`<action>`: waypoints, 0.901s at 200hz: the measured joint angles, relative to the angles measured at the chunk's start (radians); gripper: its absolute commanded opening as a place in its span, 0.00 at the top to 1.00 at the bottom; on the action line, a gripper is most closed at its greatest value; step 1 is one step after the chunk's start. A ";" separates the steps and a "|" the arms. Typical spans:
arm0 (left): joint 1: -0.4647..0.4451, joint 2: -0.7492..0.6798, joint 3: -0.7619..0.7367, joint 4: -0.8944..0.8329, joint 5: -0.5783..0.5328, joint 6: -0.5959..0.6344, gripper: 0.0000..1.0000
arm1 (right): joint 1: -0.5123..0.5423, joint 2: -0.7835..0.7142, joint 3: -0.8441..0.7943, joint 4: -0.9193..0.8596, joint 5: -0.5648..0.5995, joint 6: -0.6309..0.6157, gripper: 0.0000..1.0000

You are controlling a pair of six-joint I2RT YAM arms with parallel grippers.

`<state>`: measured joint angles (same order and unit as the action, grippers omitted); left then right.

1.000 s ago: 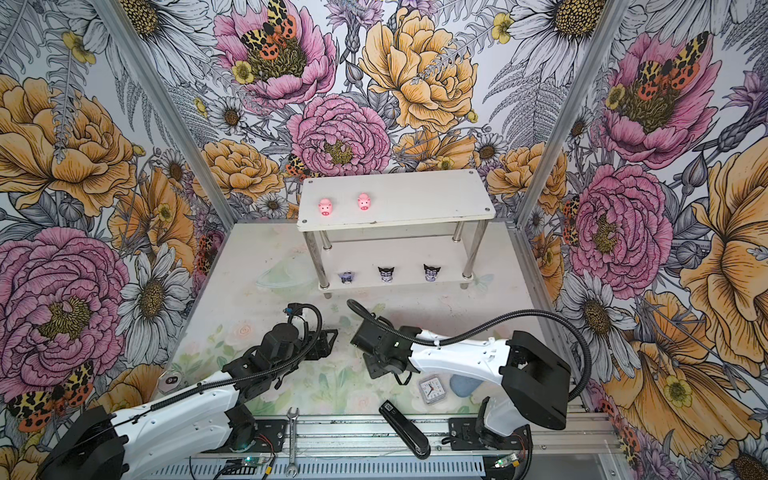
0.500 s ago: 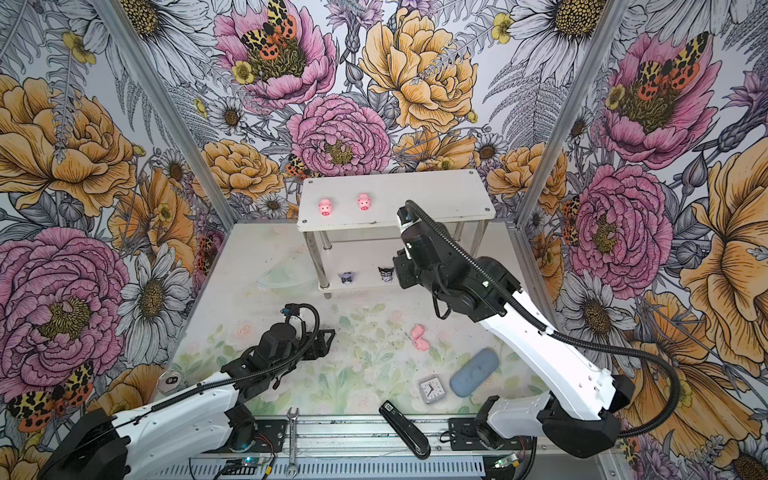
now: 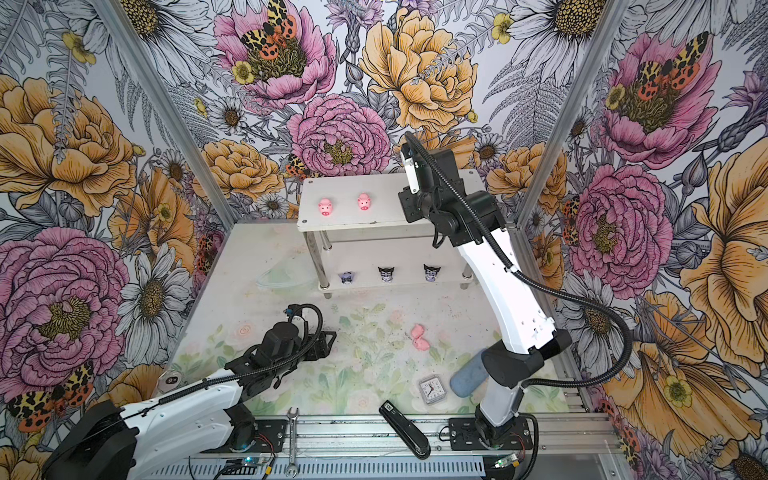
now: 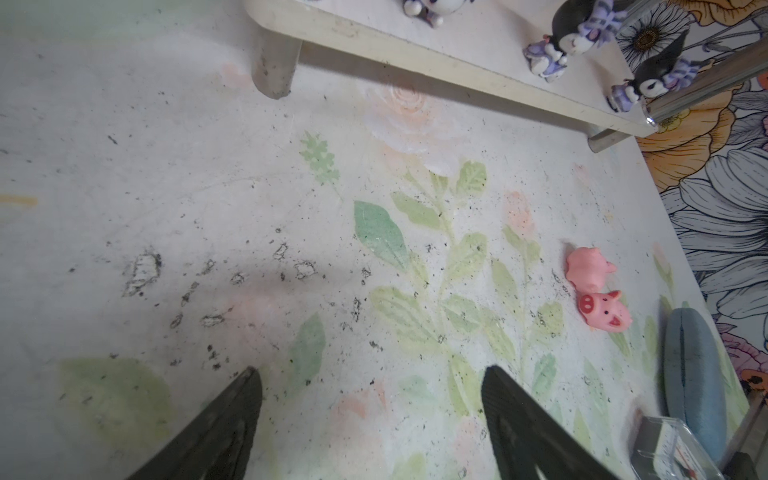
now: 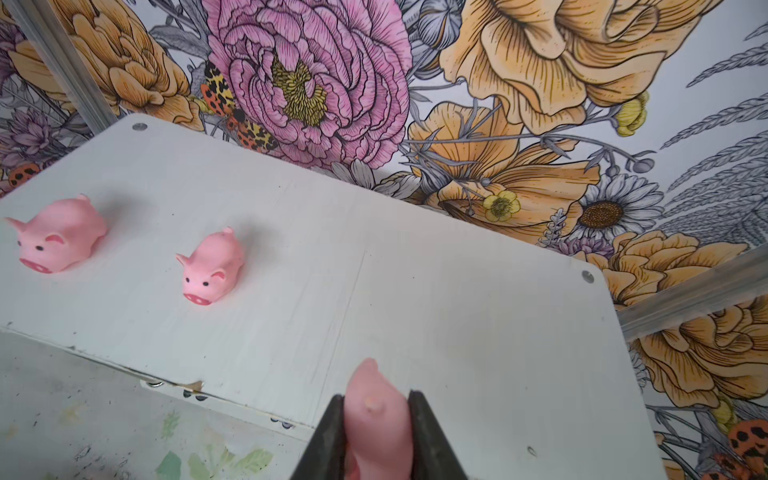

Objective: Place and organize the plastic toys onto the shelf
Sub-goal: 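Carry the third pink pig up over the shelf top, then set the third pig beside the other two and open the right gripper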

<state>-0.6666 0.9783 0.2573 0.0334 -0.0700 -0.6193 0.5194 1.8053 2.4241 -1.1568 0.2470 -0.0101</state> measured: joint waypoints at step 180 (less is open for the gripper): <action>0.004 0.108 0.031 0.037 0.032 0.000 0.15 | -0.074 0.234 0.182 -0.116 -0.122 -0.016 0.50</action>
<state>-0.6624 1.0866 0.2886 0.0700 -0.0380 -0.6193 0.4450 2.0392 2.6061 -1.2732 0.1249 -0.0261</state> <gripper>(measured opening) 0.845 0.517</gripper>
